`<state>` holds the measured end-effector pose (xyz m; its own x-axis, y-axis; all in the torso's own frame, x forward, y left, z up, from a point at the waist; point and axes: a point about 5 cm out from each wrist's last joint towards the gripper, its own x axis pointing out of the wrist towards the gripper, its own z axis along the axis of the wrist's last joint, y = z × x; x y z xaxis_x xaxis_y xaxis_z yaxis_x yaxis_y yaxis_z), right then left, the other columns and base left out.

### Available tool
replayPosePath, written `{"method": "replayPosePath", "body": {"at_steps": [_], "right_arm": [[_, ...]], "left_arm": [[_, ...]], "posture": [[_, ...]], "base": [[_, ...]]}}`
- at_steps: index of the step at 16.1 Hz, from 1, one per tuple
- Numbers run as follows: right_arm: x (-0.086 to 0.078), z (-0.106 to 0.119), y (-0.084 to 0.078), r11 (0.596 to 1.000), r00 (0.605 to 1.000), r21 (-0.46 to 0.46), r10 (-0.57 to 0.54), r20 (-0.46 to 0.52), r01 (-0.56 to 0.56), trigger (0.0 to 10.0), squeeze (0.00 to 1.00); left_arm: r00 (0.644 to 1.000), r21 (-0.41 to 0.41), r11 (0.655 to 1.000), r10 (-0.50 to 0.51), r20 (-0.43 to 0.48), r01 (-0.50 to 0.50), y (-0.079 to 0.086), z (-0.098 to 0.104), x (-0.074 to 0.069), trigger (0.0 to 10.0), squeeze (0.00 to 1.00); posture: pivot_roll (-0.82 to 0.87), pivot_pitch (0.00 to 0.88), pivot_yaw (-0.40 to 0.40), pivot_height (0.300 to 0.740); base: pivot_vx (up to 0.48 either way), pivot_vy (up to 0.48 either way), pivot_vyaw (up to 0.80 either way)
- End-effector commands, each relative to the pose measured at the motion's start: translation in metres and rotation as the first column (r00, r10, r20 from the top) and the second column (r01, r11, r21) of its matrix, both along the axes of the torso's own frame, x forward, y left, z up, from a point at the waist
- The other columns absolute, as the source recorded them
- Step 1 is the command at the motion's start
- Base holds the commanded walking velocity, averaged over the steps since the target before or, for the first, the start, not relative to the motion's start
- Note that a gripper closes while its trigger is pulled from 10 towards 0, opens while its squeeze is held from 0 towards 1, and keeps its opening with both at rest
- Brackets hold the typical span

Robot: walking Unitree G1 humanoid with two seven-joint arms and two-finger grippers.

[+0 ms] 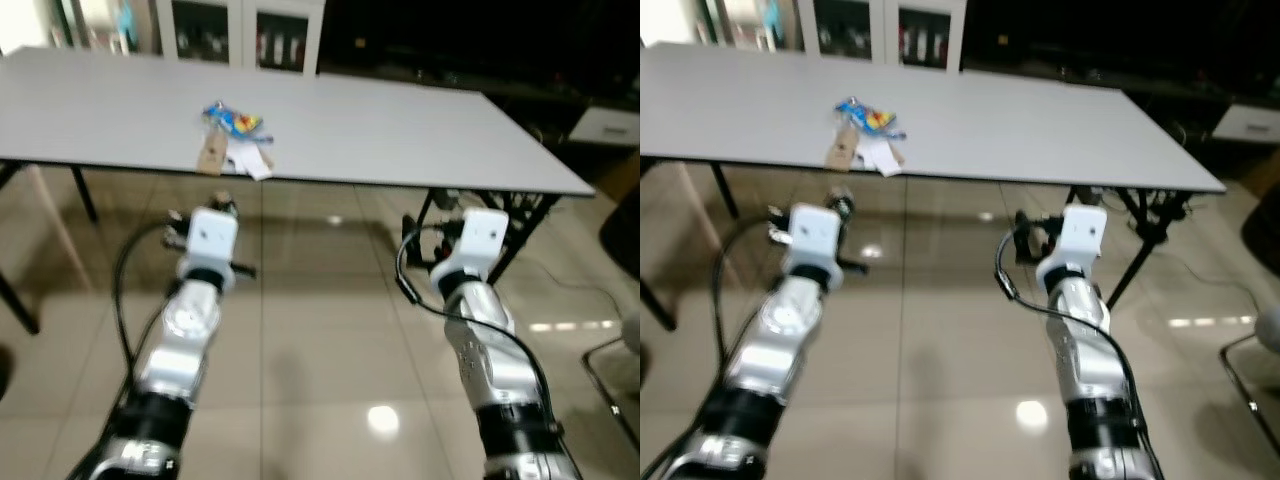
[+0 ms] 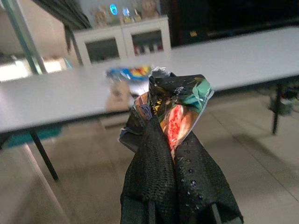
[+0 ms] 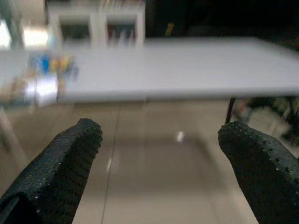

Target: Picking trash to rubbish bin

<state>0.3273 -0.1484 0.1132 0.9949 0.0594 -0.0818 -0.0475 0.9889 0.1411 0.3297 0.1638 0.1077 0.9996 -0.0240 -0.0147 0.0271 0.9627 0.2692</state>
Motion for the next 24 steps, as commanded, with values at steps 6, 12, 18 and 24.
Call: {"method": "replayPosePath", "body": {"at_steps": [6,12,18,24], "right_arm": [[-0.054,-0.134,-0.021,0.989,0.827,-0.109,0.019,-0.562,-0.096,10.0,0.0],[-0.127,-0.19,-0.022,0.991,0.636,-0.066,0.025,-0.772,-0.119,10.0,0.0],[-0.142,-0.197,-0.033,0.986,0.602,-0.109,-0.014,-0.798,-0.122,10.0,0.0],[-0.134,-0.194,-0.023,0.985,0.62,-0.102,0.008,-0.784,-0.142,10.0,0.0]], "left_arm": [[0.868,0.032,0.999,0.022,-0.496,-0.008,0.02,-0.111,-0.043,10.0,0.0],[0.653,0.074,0.988,0.147,-0.743,-0.138,0.038,-0.175,-0.122,10.0,0.0],[0.618,0.064,0.982,0.162,-0.769,-0.177,0.039,-0.184,-0.138,10.0,0.0],[0.603,0.097,0.981,0.179,-0.777,-0.166,0.041,-0.185,-0.138,10.0,0.0]], "posture": [[-0.05,0.04,-0.128,0.74],[-0.03,0.045,-0.138,0.74],[-0.03,0.041,-0.134,0.74],[-0.03,0.032,-0.126,0.74]], "base": [[0.0,0.0,0.0],[0.0,0.0,0.0],[0.0,0.0,0.63],[0.0,0.0,0.8]]}}
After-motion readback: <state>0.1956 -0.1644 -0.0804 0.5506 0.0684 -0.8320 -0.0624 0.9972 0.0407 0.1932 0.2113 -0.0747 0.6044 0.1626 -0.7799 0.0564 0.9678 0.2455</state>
